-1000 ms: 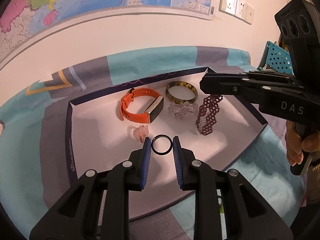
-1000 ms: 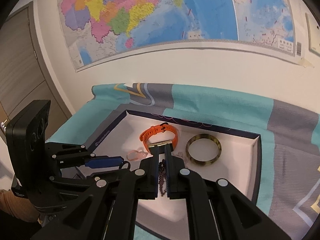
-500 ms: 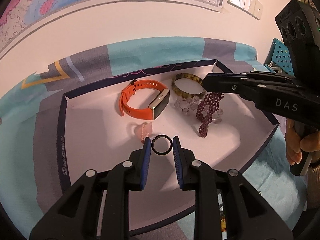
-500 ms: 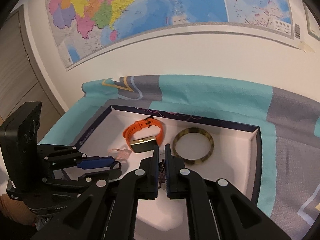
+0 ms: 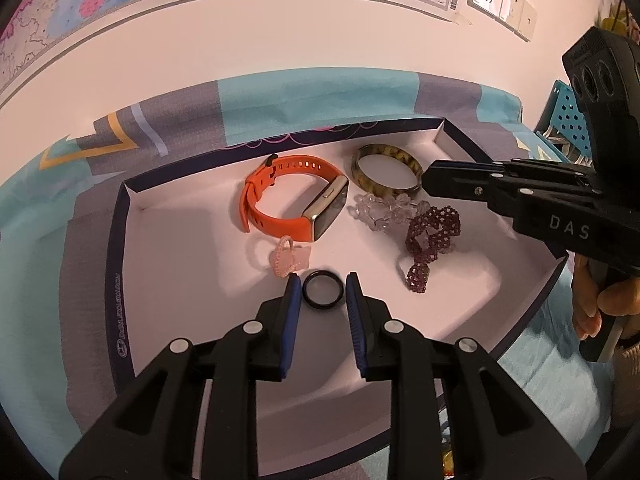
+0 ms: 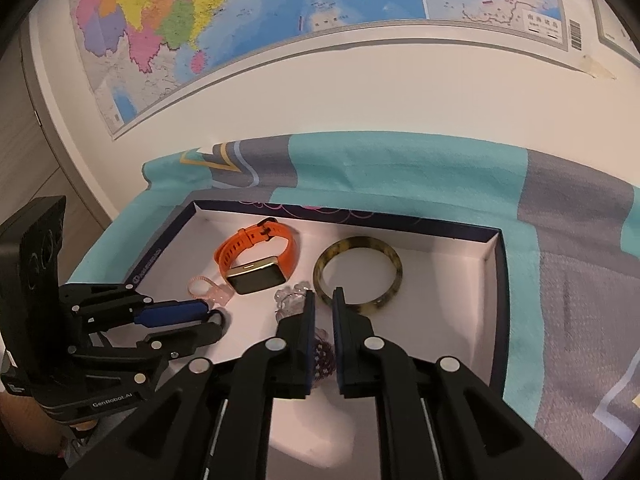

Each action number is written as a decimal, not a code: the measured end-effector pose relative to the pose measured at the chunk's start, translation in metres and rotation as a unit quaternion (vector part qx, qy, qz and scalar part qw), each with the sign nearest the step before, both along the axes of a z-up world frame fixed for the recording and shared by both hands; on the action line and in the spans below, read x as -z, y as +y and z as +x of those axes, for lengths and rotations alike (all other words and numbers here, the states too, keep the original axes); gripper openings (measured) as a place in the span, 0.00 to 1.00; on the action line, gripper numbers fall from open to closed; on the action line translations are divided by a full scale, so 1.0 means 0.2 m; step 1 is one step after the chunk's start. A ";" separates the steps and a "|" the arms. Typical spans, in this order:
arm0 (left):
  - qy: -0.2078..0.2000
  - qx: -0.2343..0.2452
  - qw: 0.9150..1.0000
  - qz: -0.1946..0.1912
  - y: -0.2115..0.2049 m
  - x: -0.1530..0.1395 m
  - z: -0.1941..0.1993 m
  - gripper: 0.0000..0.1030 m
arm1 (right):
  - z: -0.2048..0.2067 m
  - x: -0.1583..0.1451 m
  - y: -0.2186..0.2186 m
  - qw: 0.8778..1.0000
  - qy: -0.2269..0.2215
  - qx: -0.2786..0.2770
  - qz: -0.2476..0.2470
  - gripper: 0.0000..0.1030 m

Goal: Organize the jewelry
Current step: 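Open left tool dropping black ring in box while right tool releases red bracelet, then move left tool toward yellow-green stone ring while right tool moves toward green-stone ring, then close left tool on yellow-green ring while right tool closes on green-stone ring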

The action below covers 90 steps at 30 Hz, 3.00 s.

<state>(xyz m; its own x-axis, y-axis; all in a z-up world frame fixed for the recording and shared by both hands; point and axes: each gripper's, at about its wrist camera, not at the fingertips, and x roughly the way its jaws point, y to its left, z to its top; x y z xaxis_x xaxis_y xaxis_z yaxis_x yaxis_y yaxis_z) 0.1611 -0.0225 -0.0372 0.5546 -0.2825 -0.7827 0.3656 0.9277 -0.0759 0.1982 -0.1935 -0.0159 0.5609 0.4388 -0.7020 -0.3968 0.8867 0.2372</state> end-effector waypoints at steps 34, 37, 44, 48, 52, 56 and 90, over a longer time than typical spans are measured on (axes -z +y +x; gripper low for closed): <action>-0.063 0.030 0.997 0.015 0.12 -0.09 -0.62 0.46 | -0.67 0.04 0.07 0.994 0.002 -0.105 -0.028 0.28; -0.057 0.037 0.998 0.019 0.11 -0.06 -0.65 0.46 | -0.69 0.07 0.11 0.993 0.007 -0.115 -0.029 0.28; -0.050 0.049 0.997 0.034 0.06 -0.03 -0.67 0.45 | -0.71 0.11 0.19 0.992 0.016 -0.123 -0.031 0.28; -0.037 0.050 0.998 0.032 0.06 -0.01 -0.66 0.42 | -0.70 0.12 0.21 0.992 0.020 -0.121 -0.030 0.28; -0.030 0.047 0.998 0.033 0.06 0.00 -0.66 0.38 | -0.69 0.13 0.20 0.993 0.025 -0.115 -0.027 0.26; -0.026 0.035 0.998 0.041 0.09 0.02 -0.65 0.36 | -0.67 0.14 0.19 0.993 0.027 -0.109 -0.027 0.22; -0.034 0.102 0.993 0.049 -0.01 0.02 -0.65 0.18 | -0.67 0.13 0.19 0.994 0.028 -0.102 -0.028 0.19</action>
<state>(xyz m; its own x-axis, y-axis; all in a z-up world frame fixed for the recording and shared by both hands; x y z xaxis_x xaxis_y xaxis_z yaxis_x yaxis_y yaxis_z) 0.0308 -0.0241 -0.0413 0.5470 -0.3183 -0.7743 0.5471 0.8360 0.0429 0.0643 -0.1565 -0.0420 0.4241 0.4992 -0.7556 -0.5572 0.8016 0.2168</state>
